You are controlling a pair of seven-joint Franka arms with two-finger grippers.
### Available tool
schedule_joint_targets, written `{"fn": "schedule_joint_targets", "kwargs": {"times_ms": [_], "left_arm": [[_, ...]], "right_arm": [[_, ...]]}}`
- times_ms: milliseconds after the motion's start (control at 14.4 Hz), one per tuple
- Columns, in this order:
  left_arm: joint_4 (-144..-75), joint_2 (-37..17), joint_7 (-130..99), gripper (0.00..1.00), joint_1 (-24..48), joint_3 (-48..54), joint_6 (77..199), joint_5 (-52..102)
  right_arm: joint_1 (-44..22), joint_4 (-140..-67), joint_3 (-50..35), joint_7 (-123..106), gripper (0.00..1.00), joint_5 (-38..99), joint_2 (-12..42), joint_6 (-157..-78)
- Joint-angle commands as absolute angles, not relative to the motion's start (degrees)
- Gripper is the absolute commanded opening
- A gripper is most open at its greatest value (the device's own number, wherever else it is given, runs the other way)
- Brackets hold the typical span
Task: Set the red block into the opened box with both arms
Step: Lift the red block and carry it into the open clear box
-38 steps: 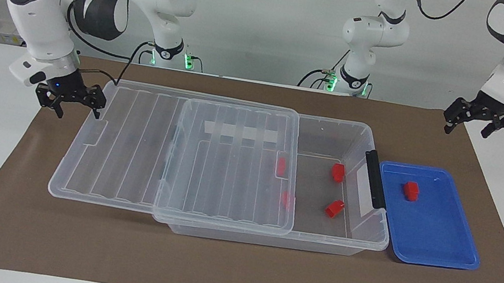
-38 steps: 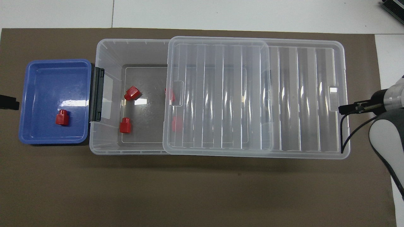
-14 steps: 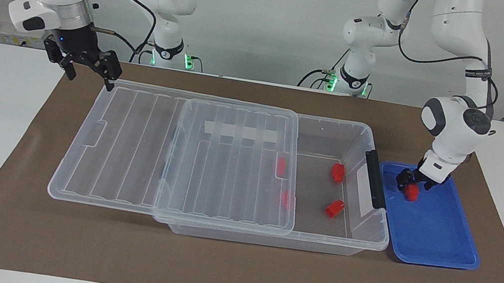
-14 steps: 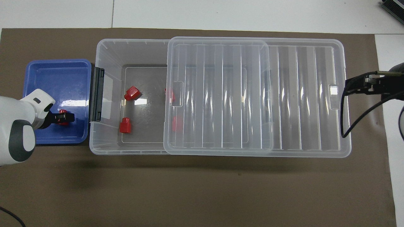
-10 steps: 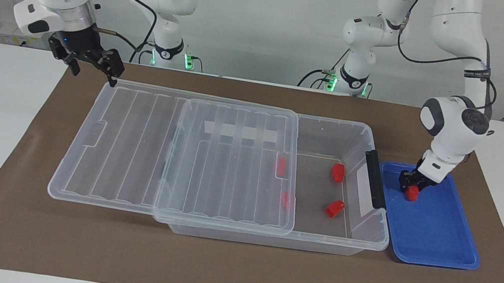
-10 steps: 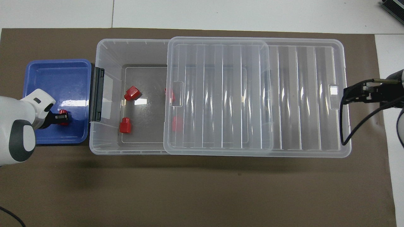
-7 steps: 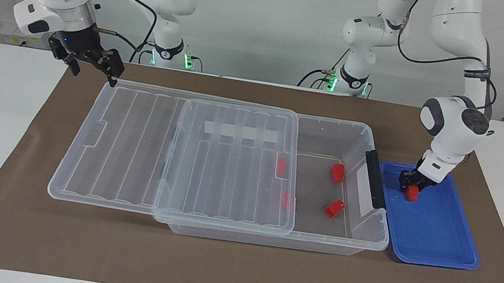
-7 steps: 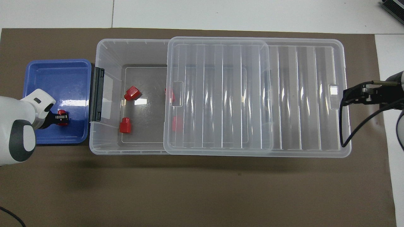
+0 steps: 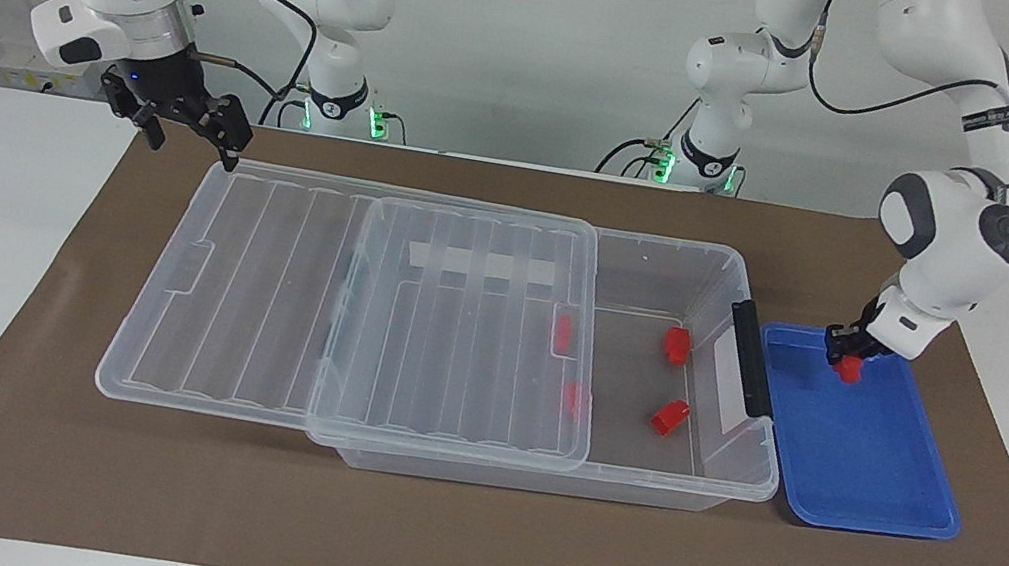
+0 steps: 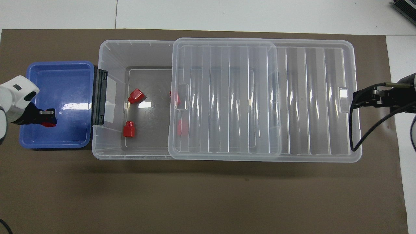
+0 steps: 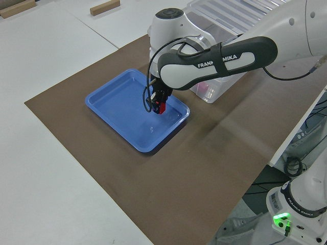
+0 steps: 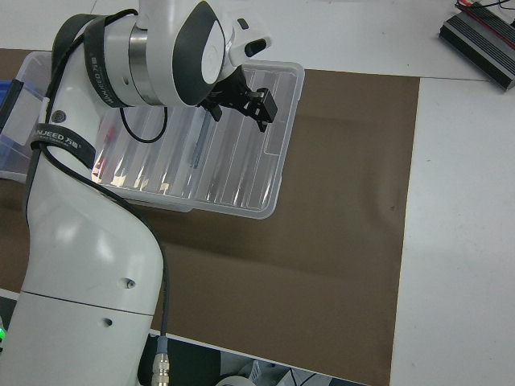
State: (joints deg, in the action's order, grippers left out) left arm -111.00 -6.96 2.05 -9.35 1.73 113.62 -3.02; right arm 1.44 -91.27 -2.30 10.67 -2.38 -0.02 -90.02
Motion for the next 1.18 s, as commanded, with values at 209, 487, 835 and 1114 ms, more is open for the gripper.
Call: {"fn": "schedule_joint_targets", "kwargs": {"times_ms": [209, 487, 835, 1114], "left_arm": [[-93.4, -7.8, -12.3, 0.0, -4.7, 2.0, 94.6, 3.2], [-91.2, -8.1, -36.3, 0.0, 6.8, 2.2, 96.1, 4.2], [-100.9, -8.2, -42.2, 0.0, 17.0, 2.1, 111.8, 3.8], [-106.8, -13.7, -42.5, 0.0, 22.0, 2.0, 123.8, 0.5]], "right_arm": [[1.9, -92.1, -2.5, 11.0, 1.0, -1.1, -0.9, -90.5], [1.9, -92.3, -2.3, 11.1, 1.0, -1.1, -1.0, -90.3], [1.9, -92.5, -2.2, 11.5, 1.0, -1.0, -1.1, -90.4], [2.7, -92.6, -2.2, 11.1, 1.0, -1.0, -1.1, -90.7]]}}
